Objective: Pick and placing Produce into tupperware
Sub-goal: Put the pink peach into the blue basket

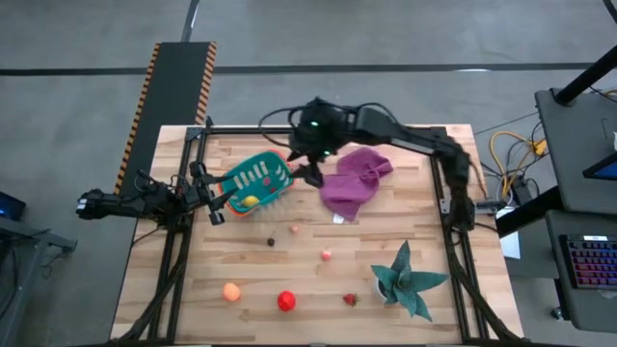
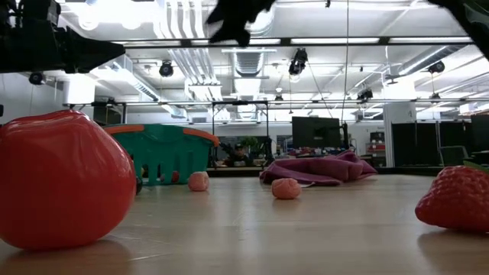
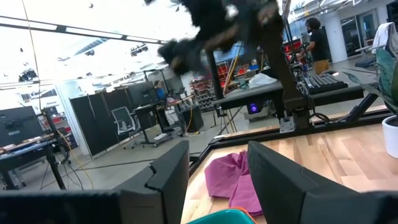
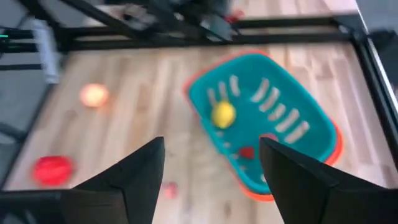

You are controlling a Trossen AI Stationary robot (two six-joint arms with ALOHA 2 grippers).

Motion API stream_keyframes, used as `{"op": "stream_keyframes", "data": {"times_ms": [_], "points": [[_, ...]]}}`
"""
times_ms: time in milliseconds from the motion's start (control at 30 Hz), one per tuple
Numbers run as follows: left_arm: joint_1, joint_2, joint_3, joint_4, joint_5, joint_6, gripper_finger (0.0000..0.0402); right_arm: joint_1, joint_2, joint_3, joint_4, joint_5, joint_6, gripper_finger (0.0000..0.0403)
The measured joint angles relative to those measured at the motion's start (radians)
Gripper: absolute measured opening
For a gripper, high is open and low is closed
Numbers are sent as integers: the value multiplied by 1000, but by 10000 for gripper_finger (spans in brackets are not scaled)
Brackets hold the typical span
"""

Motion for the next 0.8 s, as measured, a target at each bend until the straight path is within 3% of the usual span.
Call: {"op": "stream_keyframes", "data": {"times_ms": [100, 300, 600, 800], "points": [[0, 0, 0, -1, 0, 0, 151, 45, -92, -40, -36, 54, -1, 247], [0, 0, 0, -1, 0, 0, 151, 165, -224, -156, -140, 315, 29, 246], [0, 0, 0, 1, 0, 0, 151, 277, -278, -434, -121, 341, 123, 242], [0, 0, 0, 1, 0, 0, 151, 303, -279, -654, 80, 340, 167, 244]]}}
